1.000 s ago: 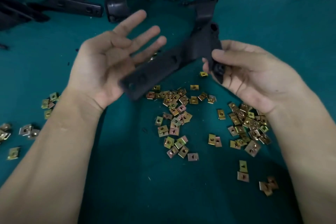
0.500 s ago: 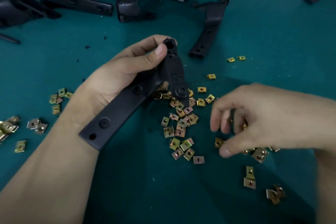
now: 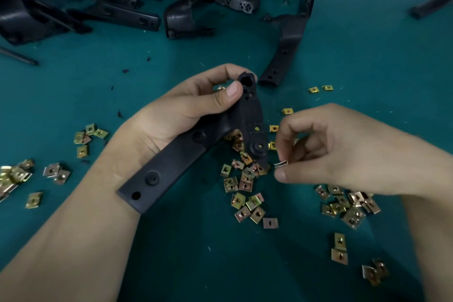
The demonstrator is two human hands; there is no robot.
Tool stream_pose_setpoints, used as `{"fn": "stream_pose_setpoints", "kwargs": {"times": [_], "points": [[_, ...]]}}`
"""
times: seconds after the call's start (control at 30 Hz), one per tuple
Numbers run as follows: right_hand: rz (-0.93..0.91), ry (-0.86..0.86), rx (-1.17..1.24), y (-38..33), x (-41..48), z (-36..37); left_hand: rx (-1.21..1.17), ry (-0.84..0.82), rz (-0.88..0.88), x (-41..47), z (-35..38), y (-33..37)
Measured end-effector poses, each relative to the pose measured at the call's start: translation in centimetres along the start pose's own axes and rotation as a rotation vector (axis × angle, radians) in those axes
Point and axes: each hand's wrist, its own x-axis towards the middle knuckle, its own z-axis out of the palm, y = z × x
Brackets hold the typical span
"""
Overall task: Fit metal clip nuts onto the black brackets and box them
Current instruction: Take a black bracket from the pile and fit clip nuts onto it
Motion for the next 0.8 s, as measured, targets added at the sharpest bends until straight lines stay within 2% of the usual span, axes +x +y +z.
{"fn": "stream_pose_setpoints", "kwargs": {"times": [0.3,0.8], "points": [[-0.023,0.286,0.748,-0.3,1.2,0.0,0.0,-0.061,-0.01,0.1,0.0,-0.2],[0.059,0.43,1.081,-1.4,2.6,2.1,-0.053,-0.083,0.02,0.3,0.1,-0.5]]}}
